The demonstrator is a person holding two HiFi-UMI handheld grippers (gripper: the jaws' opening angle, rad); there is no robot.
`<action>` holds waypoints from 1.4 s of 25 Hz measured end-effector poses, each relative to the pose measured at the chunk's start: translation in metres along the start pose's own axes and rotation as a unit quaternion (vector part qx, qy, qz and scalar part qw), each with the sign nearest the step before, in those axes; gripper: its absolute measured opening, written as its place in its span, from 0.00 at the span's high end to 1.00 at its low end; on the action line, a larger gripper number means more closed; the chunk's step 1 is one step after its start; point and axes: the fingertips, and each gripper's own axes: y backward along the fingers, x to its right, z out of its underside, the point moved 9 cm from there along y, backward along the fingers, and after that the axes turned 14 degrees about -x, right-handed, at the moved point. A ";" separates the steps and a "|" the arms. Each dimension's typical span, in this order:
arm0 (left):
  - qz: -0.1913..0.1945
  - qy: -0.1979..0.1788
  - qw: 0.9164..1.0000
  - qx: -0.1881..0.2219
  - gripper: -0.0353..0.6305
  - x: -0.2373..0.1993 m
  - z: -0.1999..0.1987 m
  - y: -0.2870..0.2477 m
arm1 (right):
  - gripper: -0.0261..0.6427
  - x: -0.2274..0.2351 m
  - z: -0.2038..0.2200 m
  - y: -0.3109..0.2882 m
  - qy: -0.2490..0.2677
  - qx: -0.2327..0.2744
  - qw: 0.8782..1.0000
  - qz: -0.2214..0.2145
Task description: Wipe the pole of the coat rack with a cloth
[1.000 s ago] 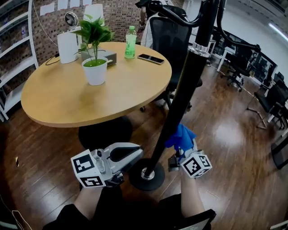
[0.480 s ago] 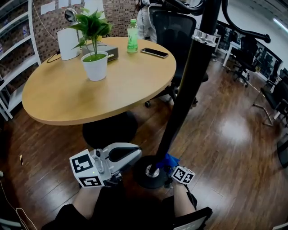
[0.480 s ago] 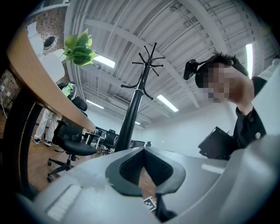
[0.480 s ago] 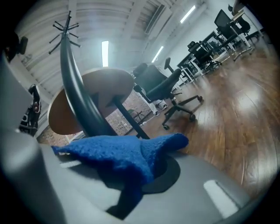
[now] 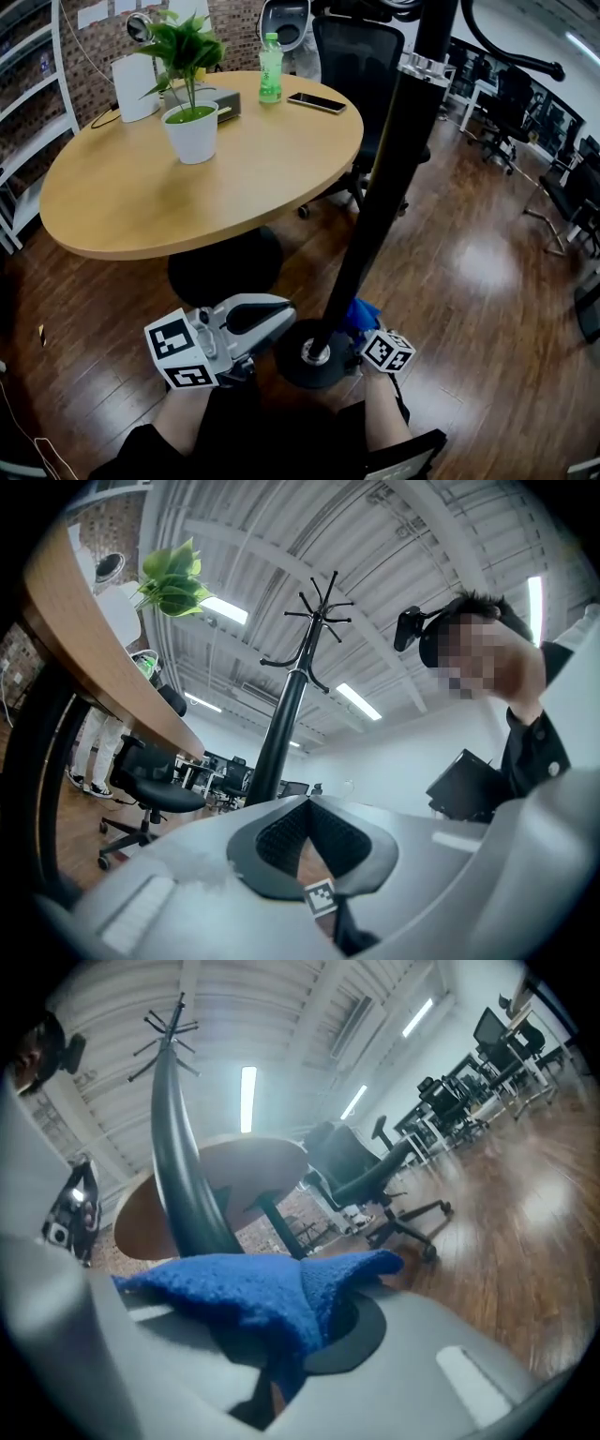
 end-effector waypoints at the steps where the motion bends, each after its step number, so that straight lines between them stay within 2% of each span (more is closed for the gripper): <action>1: 0.002 -0.001 1.000 0.002 0.95 0.000 -0.001 0.000 | 0.93 -0.012 -0.019 0.004 0.011 0.016 1.000 -0.009; 4: 0.006 -0.004 1.000 0.015 0.95 -0.001 -0.006 0.000 | 0.93 -0.060 -0.089 0.023 0.071 0.079 0.994 -0.027; 6: 0.009 -0.006 1.000 0.025 0.95 -0.001 -0.011 0.001 | 0.93 -0.100 -0.139 0.040 0.115 0.132 0.984 -0.038; 10: 0.016 -0.013 0.999 0.038 0.95 0.001 -0.021 0.006 | 0.93 -0.176 -0.227 0.077 0.198 0.230 0.951 -0.067; 14: 0.016 -0.022 0.998 0.051 0.95 0.003 -0.029 0.015 | 0.93 -0.233 -0.286 0.104 0.246 0.306 0.917 -0.072; 18: 0.009 -0.024 0.998 0.057 0.95 0.002 -0.033 0.026 | 0.93 -0.282 -0.315 0.127 0.299 0.360 0.881 -0.070; 21: 0.007 -0.025 0.998 0.061 0.95 0.001 -0.036 0.031 | 0.93 -0.311 -0.315 0.137 0.342 0.387 0.853 -0.071; 24: 0.005 -0.027 0.998 0.062 0.95 0.002 -0.035 0.033 | 0.93 -0.327 -0.300 0.135 0.392 0.382 0.834 -0.069; 26: 0.004 -0.024 0.998 0.065 0.95 0.000 -0.034 0.033 | 0.93 -0.329 -0.287 0.128 0.429 0.366 0.825 -0.046; 28: 0.005 -0.024 0.998 0.065 0.95 -0.001 -0.034 0.032 | 0.93 -0.321 -0.270 0.119 0.449 0.349 0.822 -0.031; 31: 0.010 -0.022 0.998 0.056 0.95 -0.001 -0.030 0.026 | 0.93 -0.295 -0.236 0.108 0.448 0.314 0.836 -0.035; 35: 0.016 -0.013 0.999 0.039 0.95 -0.002 -0.020 0.014 | 0.93 -0.250 -0.178 0.091 0.456 0.244 0.855 -0.041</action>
